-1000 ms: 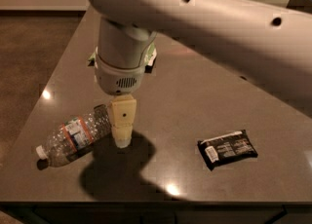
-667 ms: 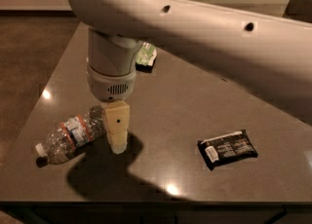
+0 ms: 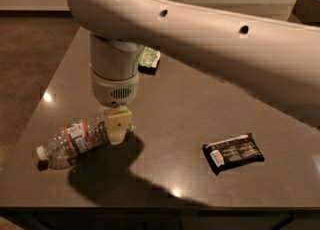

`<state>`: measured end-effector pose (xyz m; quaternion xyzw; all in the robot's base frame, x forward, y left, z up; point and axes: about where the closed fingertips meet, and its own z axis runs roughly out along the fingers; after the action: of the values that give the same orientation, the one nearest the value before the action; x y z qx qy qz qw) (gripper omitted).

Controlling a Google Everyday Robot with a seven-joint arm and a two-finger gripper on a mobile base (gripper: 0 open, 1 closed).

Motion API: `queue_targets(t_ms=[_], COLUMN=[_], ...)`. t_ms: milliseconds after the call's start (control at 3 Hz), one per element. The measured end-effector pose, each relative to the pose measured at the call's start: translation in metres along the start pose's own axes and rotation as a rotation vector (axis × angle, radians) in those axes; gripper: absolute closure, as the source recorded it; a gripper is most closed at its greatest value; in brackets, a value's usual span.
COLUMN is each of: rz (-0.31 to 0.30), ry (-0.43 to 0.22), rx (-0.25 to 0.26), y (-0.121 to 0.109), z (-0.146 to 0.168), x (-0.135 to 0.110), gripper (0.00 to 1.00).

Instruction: Move water bottle near rxbar chocolate

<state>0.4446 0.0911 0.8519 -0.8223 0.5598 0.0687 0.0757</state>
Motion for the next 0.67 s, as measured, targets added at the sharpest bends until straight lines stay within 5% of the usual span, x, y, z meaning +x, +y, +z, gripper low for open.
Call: queue_targets(t_ms=[667], rz=[0.116], ry=[0.028], rx=[0.031], y=[-0.003], z=[-0.02], x=[0.058], gripper=[0.88])
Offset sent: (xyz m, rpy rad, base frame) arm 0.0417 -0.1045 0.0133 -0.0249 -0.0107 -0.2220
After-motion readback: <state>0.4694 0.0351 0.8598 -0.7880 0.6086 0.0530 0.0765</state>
